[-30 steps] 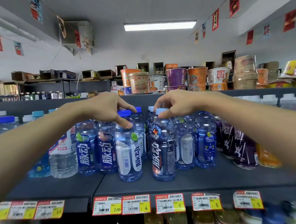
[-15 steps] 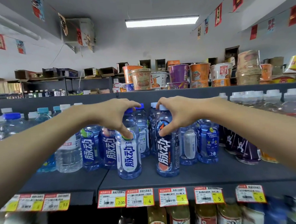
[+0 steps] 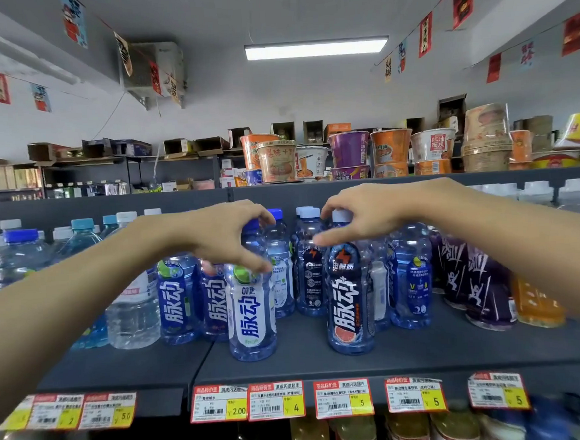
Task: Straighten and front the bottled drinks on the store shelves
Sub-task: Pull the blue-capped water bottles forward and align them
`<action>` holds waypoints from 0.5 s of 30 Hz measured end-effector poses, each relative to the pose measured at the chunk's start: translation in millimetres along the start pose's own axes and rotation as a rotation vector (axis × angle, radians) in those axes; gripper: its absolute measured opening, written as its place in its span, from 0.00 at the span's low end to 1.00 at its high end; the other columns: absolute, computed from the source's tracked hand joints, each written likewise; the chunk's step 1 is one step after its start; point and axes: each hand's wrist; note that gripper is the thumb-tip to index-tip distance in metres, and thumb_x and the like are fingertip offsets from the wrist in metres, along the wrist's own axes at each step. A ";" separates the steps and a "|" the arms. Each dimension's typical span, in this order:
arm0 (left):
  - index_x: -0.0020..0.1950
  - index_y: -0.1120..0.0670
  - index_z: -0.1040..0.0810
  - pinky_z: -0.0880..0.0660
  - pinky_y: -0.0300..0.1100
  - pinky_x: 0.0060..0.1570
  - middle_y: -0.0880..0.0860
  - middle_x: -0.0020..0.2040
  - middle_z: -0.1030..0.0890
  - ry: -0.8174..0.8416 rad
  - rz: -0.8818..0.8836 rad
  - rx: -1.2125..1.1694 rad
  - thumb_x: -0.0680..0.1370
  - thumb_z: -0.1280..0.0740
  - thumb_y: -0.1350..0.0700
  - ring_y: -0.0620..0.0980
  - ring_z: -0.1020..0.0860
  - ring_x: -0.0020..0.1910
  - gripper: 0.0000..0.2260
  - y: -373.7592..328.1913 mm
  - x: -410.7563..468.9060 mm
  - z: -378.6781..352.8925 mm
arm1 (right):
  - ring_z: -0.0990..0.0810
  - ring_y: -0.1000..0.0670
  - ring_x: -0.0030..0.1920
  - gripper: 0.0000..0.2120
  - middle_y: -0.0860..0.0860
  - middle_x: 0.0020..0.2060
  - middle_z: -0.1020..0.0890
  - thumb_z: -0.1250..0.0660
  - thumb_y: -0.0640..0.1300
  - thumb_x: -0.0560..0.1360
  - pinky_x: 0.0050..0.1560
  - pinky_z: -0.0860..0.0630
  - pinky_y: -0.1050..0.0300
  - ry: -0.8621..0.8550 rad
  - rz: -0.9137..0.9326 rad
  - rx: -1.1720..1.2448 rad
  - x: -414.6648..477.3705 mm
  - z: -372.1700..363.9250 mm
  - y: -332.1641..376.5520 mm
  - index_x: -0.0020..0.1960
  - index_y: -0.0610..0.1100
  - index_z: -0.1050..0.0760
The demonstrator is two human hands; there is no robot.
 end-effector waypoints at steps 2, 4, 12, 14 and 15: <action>0.71 0.43 0.29 0.29 0.38 0.59 0.39 0.65 0.27 -0.053 -0.001 -0.079 0.69 0.31 0.30 0.40 0.26 0.61 0.34 -3.6 6.3 9.1 | 0.23 0.53 0.57 0.41 0.54 0.61 0.22 0.46 0.79 0.70 0.57 0.28 0.54 -0.039 0.006 0.077 11.6 5.6 1.8 0.70 0.51 0.28; 0.70 0.43 0.27 0.31 0.39 0.62 0.41 0.64 0.24 -0.072 0.018 -0.164 0.72 0.35 0.30 0.38 0.26 0.61 0.31 -6.5 18.8 18.2 | 0.23 0.54 0.56 0.34 0.56 0.58 0.22 0.44 0.73 0.76 0.55 0.31 0.56 -0.094 -0.013 0.167 28.1 8.3 1.9 0.69 0.50 0.26; 0.76 0.46 0.30 0.42 0.41 0.66 0.46 0.77 0.35 0.149 0.126 -0.276 0.82 0.38 0.44 0.43 0.36 0.69 0.22 11.8 78.2 16.7 | 0.19 0.51 0.48 0.15 0.55 0.51 0.21 0.38 0.45 0.81 0.44 0.22 0.58 -0.059 -0.085 0.337 87.1 6.0 -17.9 0.66 0.53 0.22; 0.76 0.47 0.31 0.42 0.40 0.67 0.46 0.77 0.34 0.154 0.136 -0.291 0.82 0.37 0.43 0.42 0.36 0.67 0.23 17.3 89.9 12.1 | 0.17 0.45 0.48 0.16 0.51 0.50 0.18 0.36 0.43 0.80 0.47 0.20 0.52 -0.019 -0.096 0.354 96.1 2.8 -21.3 0.67 0.53 0.23; 0.76 0.47 0.31 0.42 0.41 0.67 0.46 0.77 0.34 0.154 0.145 -0.306 0.81 0.36 0.43 0.42 0.35 0.67 0.24 20.0 95.2 10.4 | 0.16 0.41 0.53 0.17 0.49 0.52 0.17 0.35 0.43 0.80 0.51 0.19 0.48 -0.005 -0.098 0.347 100.1 1.5 -22.1 0.67 0.54 0.23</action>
Point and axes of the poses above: each hand's wrist, its own x-axis towards the middle knuckle, its own z-axis out of the back of the hand, y = z × x
